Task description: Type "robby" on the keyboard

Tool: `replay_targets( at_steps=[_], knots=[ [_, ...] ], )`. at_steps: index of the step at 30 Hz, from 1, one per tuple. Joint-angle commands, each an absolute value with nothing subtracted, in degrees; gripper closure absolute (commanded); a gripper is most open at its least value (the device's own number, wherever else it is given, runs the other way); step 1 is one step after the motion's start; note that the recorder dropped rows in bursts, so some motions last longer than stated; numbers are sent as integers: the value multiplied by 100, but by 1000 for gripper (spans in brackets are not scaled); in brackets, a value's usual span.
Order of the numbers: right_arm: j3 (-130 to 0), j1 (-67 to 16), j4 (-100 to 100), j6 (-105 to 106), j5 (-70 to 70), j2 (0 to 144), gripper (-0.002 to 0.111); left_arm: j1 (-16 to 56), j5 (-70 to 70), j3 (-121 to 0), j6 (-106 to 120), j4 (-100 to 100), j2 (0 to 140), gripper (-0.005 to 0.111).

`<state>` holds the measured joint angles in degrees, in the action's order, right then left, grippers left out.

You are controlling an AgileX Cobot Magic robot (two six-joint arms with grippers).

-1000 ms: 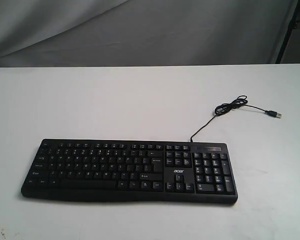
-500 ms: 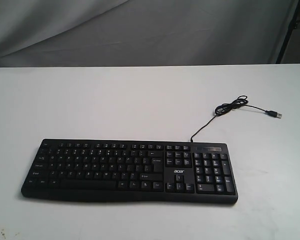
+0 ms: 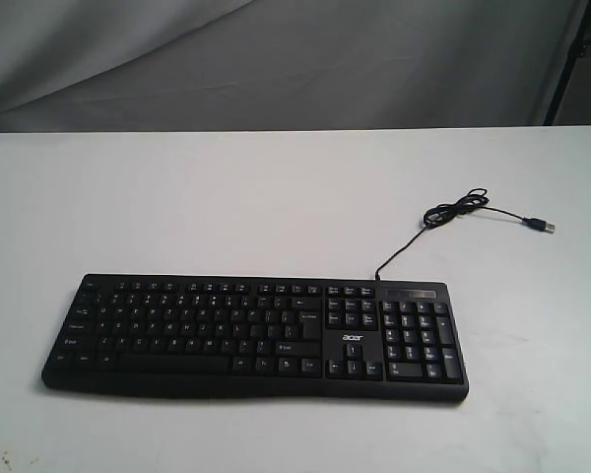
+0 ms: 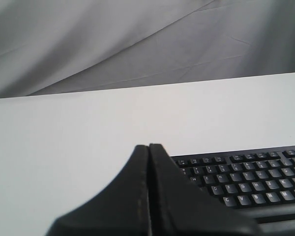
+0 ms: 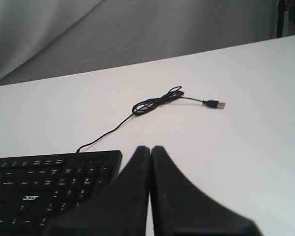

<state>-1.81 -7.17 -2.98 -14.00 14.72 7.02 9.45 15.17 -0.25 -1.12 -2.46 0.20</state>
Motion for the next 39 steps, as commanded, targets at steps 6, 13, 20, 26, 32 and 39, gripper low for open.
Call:
replay_targets(
  at_steps=[6, 13, 20, 26, 32, 39],
  knots=[
    [0, -653, -210, -921, 1950, 149, 108, 982, 1476, 0, -128, -274, 0, 107],
    [0, -653, -210, -921, 1950, 149, 108, 982, 1476, 0, -128, -274, 0, 107],
    [0, -653, -210, -921, 1950, 149, 108, 982, 1476, 0, -128, -274, 0, 107],
    [0, -653, -210, -921, 1950, 149, 108, 982, 1476, 0, -128, -274, 0, 107],
    [0, -653, -210, -934, 1951, 145, 108, 982, 1476, 0, -128, -274, 0, 107],
    [0, -653, -210, -934, 1951, 145, 108, 982, 1476, 0, -128, -274, 0, 107]
  ],
)
